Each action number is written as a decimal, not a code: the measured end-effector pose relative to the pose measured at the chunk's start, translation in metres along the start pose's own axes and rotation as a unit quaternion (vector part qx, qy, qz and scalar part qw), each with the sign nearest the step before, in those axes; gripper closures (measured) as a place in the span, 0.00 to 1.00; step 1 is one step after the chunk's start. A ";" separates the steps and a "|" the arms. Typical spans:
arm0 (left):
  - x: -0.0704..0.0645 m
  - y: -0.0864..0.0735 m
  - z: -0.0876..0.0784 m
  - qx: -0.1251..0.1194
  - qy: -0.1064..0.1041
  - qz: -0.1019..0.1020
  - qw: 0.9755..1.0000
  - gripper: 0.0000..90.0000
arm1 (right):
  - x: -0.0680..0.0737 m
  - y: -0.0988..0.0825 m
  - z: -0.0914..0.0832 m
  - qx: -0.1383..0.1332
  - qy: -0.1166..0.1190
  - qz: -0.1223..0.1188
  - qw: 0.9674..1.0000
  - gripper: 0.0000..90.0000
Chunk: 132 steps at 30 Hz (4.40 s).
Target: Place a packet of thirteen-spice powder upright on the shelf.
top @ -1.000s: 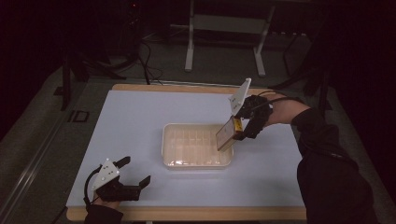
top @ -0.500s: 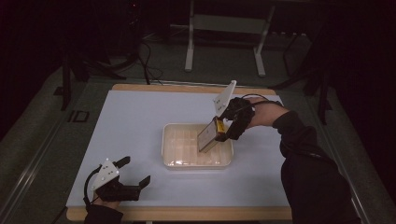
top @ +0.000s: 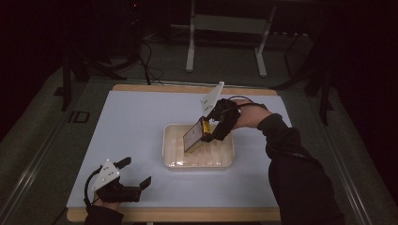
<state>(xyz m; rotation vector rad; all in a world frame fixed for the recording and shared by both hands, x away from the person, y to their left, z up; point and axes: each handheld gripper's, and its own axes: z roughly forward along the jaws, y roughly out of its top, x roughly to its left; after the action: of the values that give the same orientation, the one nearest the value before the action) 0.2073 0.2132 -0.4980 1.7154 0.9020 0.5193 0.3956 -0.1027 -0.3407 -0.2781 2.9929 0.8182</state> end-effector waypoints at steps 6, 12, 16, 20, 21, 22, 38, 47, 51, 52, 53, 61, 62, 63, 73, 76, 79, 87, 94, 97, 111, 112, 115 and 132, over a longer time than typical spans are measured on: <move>0.001 0.000 0.000 0.001 -0.002 0.001 1.000 0.00 | -0.008 0.002 0.007 -0.010 0.004 0.021 1.000 0.36; 0.001 0.000 0.000 0.001 -0.003 0.001 1.000 0.00 | -0.016 0.007 0.022 -0.024 0.002 0.024 0.999 0.36; 0.001 0.000 0.000 0.000 -0.004 0.000 1.000 0.00 | -0.018 0.006 0.032 -0.012 0.002 0.030 0.999 0.36; 0.001 0.000 0.000 0.000 -0.004 0.001 1.000 0.00 | -0.021 0.004 0.039 -0.005 0.004 0.033 0.999 0.36; 0.001 0.000 0.000 0.000 -0.004 0.001 1.000 0.00 | -0.021 0.004 0.041 -0.003 0.006 0.036 0.999 0.36; 0.000 0.000 0.000 0.000 -0.004 0.000 1.000 0.00 | -0.022 0.004 0.043 -0.004 0.005 0.039 0.999 0.36; 0.000 0.000 0.000 0.001 -0.004 0.001 1.000 0.00 | -0.025 0.006 0.060 0.012 0.013 0.054 0.998 0.36; 0.001 0.000 0.001 0.002 -0.005 0.001 1.000 0.00 | -0.026 0.011 0.070 0.002 0.012 0.058 0.998 0.36; 0.001 0.000 0.001 0.002 -0.004 0.000 1.000 0.00 | -0.026 0.013 0.078 0.000 0.014 0.068 0.998 0.36; 0.001 0.000 0.001 0.001 -0.004 0.000 1.000 0.00 | -0.026 0.013 0.078 0.000 0.014 0.068 0.998 0.36; 0.001 0.000 0.001 0.002 -0.005 0.000 1.000 0.00 | -0.026 0.014 0.082 0.000 0.014 0.065 0.998 0.36; 0.001 0.000 0.000 -0.001 -0.005 -0.001 1.000 0.00 | -0.024 0.015 0.095 -0.025 0.003 0.053 0.998 0.36; 0.001 0.000 0.000 -0.001 -0.005 -0.001 1.000 0.00 | -0.025 0.015 0.096 -0.030 0.003 0.052 0.998 0.36; 0.001 0.000 0.000 -0.001 -0.006 -0.001 1.000 0.00 | -0.025 0.014 0.097 -0.037 0.003 0.051 0.998 0.36; 0.001 0.000 0.000 0.000 -0.005 0.000 1.000 0.00 | -0.025 0.003 0.107 -0.058 0.006 0.063 0.996 0.36; 0.001 0.000 0.000 0.000 -0.006 0.000 1.000 0.00 | -0.024 0.001 0.111 -0.062 0.005 0.066 0.996 0.36; 0.000 0.000 0.001 -0.001 -0.009 0.001 1.000 0.00 | -0.023 0.002 0.110 -0.054 0.001 0.065 0.996 0.35; 0.001 0.000 0.000 0.000 -0.008 0.000 1.000 0.00 | -0.022 0.006 0.110 -0.030 -0.001 0.067 0.997 0.31; 0.000 0.000 0.000 -0.002 -0.009 0.001 1.000 0.00 | -0.021 0.008 0.099 -0.037 -0.010 0.076 0.996 0.26; 0.000 0.000 0.001 -0.001 -0.008 0.001 1.000 0.00 | -0.021 0.008 0.093 -0.040 -0.017 0.081 0.996 0.26; 0.000 0.000 0.001 0.001 -0.007 0.001 1.000 0.00 | -0.013 0.000 0.069 -0.033 -0.031 0.086 0.995 0.23; 0.000 0.000 0.001 0.000 -0.006 0.001 1.000 0.00 | -0.012 -0.001 0.067 -0.032 -0.031 0.088 0.995 0.23; 0.000 0.000 0.001 0.002 -0.006 0.001 1.000 0.00 | -0.011 -0.004 0.060 -0.035 -0.035 0.093 0.994 0.23; 0.001 0.000 0.001 0.000 0.000 -0.001 1.000 0.00 | -0.007 -0.025 0.035 -0.047 -0.100 0.152 0.982 0.16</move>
<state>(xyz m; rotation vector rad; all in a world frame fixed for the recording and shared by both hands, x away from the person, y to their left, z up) 0.2088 0.2133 -0.4985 1.7146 0.9031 0.5171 0.4064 -0.1053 -0.3830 0.2539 2.8477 0.9487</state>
